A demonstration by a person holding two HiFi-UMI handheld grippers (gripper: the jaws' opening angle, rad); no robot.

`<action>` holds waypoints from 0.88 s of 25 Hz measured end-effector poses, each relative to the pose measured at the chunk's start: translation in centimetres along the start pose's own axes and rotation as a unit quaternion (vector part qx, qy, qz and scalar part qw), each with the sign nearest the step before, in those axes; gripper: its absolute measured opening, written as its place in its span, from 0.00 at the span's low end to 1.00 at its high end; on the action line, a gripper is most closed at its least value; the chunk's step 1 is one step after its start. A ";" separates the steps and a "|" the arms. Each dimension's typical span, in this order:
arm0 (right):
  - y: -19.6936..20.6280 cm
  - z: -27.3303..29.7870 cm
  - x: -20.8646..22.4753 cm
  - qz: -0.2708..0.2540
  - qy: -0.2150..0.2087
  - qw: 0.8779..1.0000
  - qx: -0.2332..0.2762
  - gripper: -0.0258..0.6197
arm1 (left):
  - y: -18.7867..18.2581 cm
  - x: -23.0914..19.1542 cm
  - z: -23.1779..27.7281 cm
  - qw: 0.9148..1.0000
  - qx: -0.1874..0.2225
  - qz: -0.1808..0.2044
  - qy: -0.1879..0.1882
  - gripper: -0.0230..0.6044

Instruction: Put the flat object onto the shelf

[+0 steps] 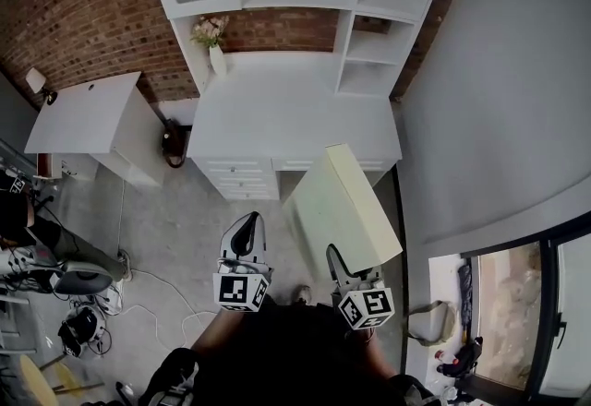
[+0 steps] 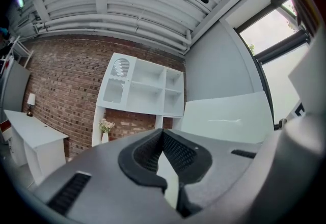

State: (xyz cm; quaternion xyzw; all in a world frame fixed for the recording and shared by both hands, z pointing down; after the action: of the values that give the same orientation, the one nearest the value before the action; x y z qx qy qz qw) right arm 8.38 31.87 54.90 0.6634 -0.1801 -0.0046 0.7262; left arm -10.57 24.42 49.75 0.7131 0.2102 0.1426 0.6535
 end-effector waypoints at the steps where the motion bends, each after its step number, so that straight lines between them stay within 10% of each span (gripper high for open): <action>1: -0.2 0.0 0.6 -0.002 -0.004 1.000 0.001 0.45 | 0.2 0.3 0.2 1.000 -0.001 -0.003 -0.006 0.05; 22: -3.2 15.1 6.5 -0.024 -0.023 0.999 0.000 0.44 | 2.9 -6.4 17.8 1.000 -0.002 -0.011 -0.003 0.05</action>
State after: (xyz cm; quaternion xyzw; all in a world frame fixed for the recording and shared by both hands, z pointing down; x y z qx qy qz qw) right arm 11.14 15.33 54.29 0.6673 -0.1809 -0.0372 0.7215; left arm -7.27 5.66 51.21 0.7096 0.2155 0.1334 0.6574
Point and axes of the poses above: the fingertips, and each gripper's own axes: z forward along the fingers, x to its right, y out of its underside, the point moved 1 cm from there along -z, backward along the fingers, and after that the axes turned 3 degrees about x, right-handed, at the moved point
